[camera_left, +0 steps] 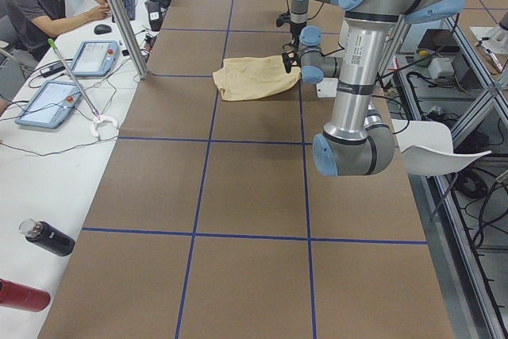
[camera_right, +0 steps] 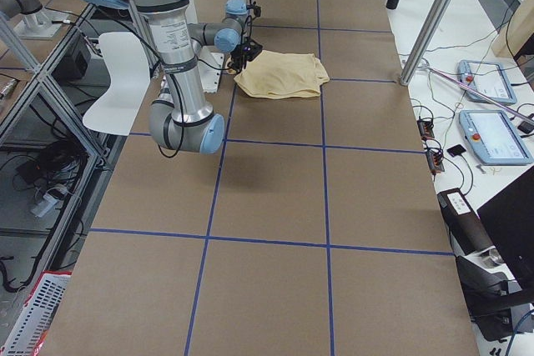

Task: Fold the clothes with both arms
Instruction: 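Grip the shirt's near edge with both grippers and lift it, then fold the near edge over toward the far edge with both grippers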

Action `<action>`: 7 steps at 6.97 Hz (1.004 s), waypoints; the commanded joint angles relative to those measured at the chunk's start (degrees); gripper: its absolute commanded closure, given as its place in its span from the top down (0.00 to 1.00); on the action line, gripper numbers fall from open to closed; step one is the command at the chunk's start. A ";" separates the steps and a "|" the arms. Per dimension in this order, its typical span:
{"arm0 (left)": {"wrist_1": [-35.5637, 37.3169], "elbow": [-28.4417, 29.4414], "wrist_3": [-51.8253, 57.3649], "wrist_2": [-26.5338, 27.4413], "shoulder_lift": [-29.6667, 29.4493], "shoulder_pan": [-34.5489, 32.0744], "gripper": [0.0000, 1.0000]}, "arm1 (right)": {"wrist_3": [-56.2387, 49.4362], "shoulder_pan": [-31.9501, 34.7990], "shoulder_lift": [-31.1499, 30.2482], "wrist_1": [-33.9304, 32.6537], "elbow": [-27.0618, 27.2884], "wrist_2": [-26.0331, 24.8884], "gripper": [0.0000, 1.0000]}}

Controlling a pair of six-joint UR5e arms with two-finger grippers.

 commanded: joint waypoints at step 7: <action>0.60 12.58 8.92 -7.52 -11.25 -22.60 0.00 | -12.77 16.67 8.07 2.71 -10.06 0.68 0.00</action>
